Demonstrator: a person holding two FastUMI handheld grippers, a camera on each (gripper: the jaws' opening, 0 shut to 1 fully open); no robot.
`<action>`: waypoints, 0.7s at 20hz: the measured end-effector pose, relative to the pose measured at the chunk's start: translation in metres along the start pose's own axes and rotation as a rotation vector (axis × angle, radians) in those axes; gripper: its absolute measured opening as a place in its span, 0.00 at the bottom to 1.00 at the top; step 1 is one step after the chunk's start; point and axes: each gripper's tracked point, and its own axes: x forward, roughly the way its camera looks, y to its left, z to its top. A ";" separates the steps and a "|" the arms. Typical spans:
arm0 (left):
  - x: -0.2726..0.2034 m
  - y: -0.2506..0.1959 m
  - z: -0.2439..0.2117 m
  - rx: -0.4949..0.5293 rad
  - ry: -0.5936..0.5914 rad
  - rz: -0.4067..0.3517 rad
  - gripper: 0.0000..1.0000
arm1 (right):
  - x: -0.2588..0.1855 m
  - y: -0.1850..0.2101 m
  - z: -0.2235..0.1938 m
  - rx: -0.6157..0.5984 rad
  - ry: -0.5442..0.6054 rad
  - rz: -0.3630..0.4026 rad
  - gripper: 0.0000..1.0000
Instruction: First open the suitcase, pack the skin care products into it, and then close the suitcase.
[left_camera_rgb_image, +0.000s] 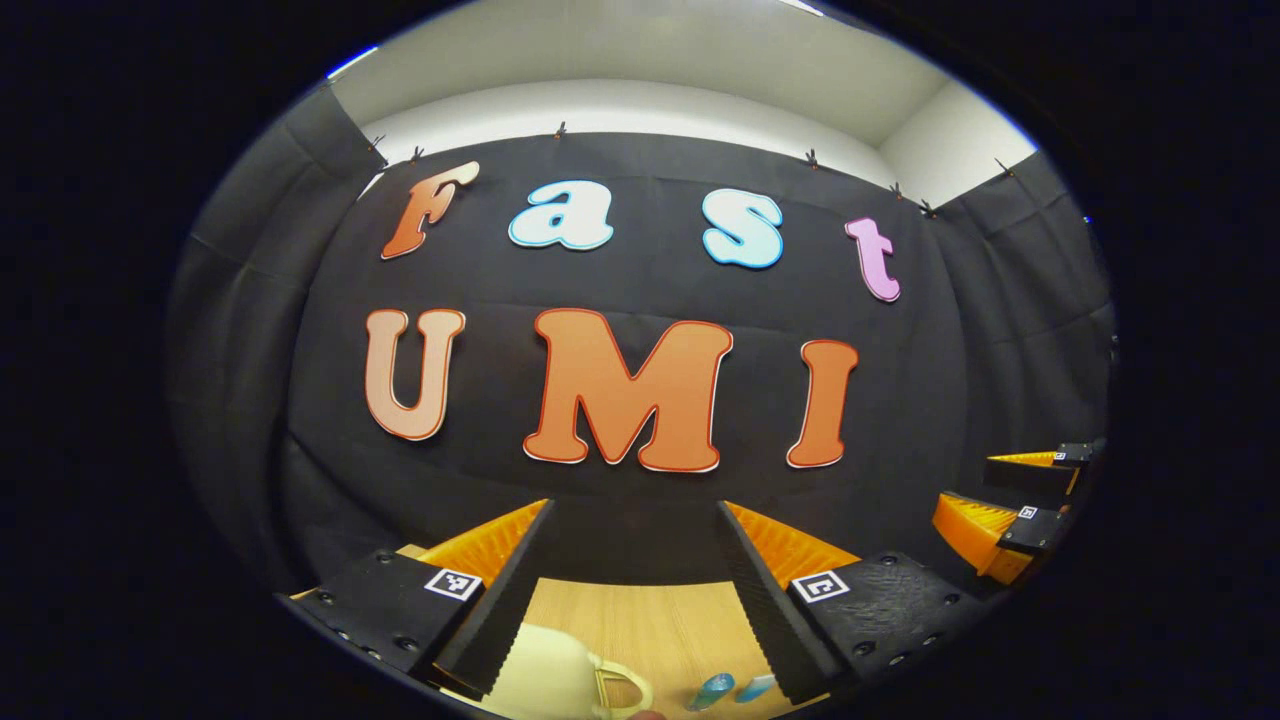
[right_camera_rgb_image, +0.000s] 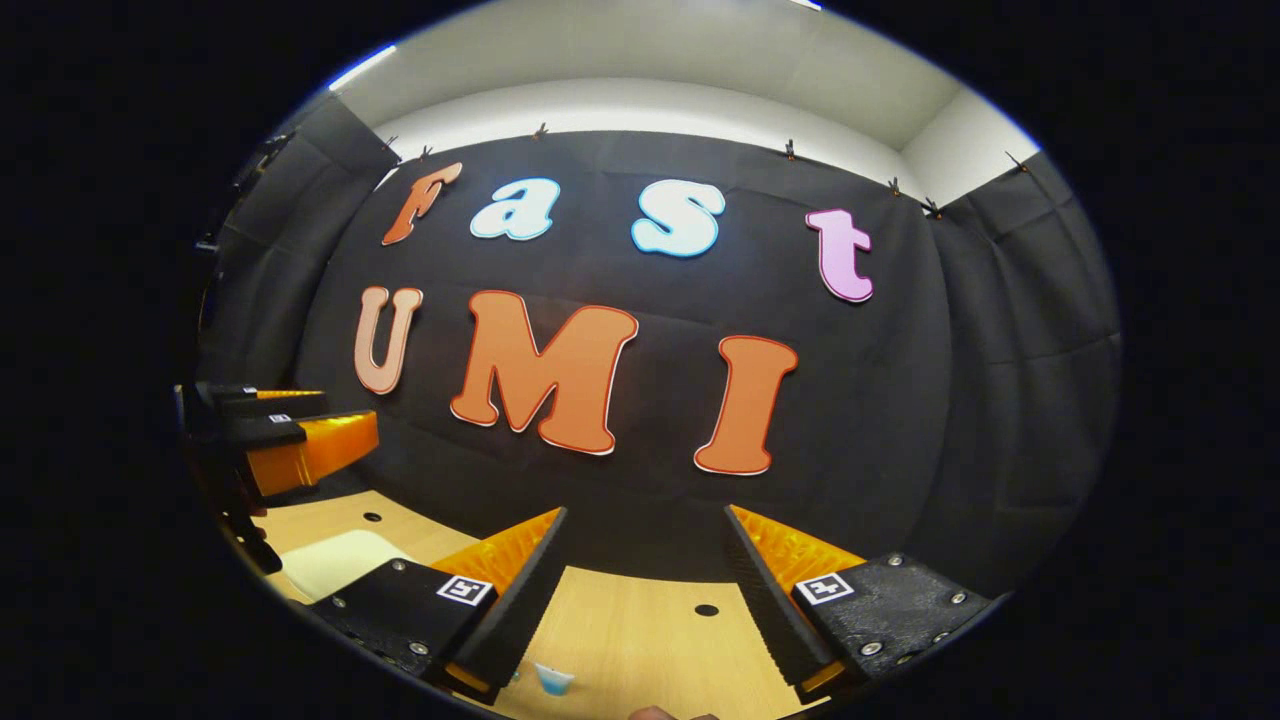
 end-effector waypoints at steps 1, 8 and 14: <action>0.002 -0.005 -0.010 0.003 0.038 -0.020 0.96 | 0.006 0.003 -0.003 0.001 0.000 0.025 0.95; 0.014 0.007 -0.034 0.005 0.078 0.058 0.95 | 0.028 -0.004 -0.025 0.024 0.029 0.074 0.95; 0.024 0.013 -0.068 0.146 0.148 0.036 0.96 | 0.037 -0.010 -0.038 0.020 0.051 0.081 0.95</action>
